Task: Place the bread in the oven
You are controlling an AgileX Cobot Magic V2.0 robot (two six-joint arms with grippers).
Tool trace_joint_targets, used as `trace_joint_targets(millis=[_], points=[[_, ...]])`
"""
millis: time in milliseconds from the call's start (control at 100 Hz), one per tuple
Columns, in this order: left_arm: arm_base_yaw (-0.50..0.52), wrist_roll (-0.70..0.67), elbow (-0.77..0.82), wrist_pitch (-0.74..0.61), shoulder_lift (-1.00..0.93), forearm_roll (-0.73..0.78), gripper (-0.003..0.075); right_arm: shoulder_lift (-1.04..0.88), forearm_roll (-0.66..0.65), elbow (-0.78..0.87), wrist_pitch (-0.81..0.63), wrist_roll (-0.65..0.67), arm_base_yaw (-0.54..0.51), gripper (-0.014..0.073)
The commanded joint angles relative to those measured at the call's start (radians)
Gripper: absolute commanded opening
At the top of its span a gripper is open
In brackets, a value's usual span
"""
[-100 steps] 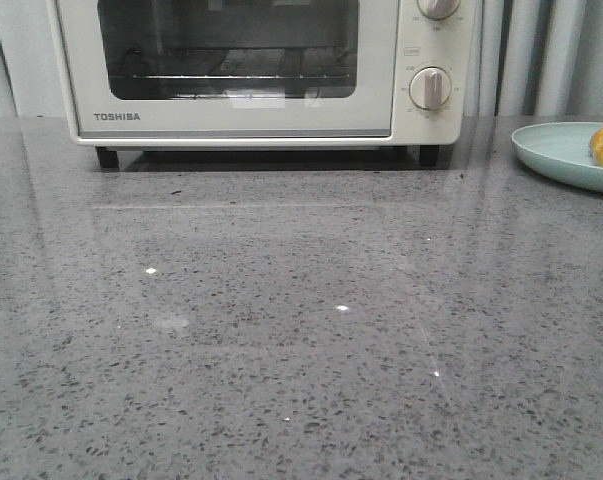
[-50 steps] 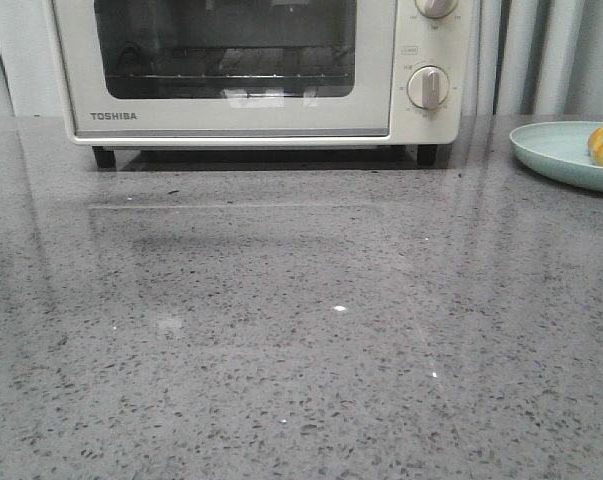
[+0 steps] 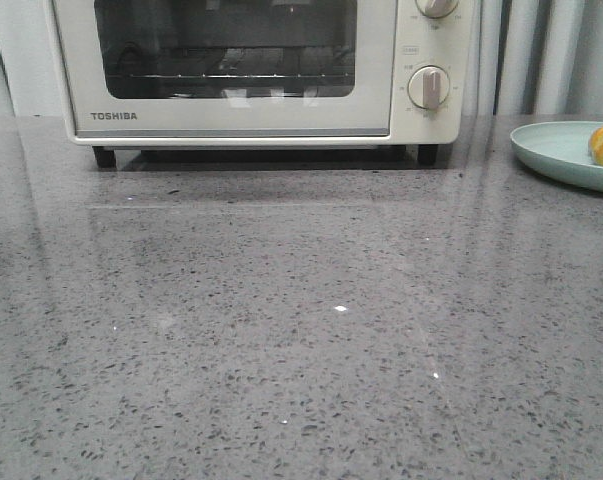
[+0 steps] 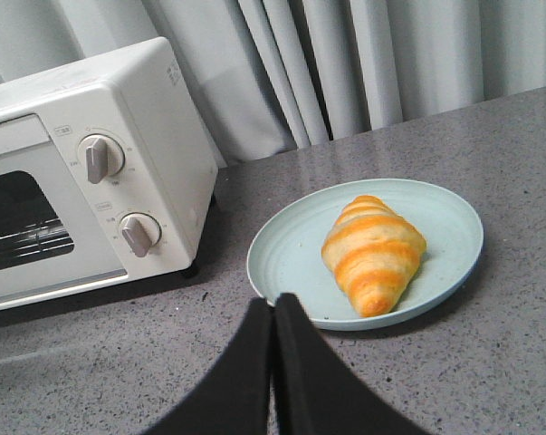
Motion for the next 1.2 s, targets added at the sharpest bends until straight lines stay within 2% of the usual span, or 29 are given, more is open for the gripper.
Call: trace_joint_targets(millis=[0,380,600,1190], points=[[-0.008,0.002,-0.052,-0.067,-0.011,-0.004,-0.0021,0.017,-0.013,-0.039,-0.062,-0.006,-0.004,-0.0048],[0.031,-0.005,-0.082,-0.060,0.057,-0.006,-0.0021,0.017,-0.013,-0.039,-0.036,-0.006,-0.004,-0.0048],[0.077,-0.007,-0.082,0.049,0.057,-0.020,-0.0022,0.017,-0.013,-0.039,-0.034,-0.006,-0.004,-0.0048],[0.077,0.003,-0.072,0.191,0.057,-0.018,-0.0021,0.017,-0.013,-0.039,-0.034,-0.006,-0.004,-0.0048]])
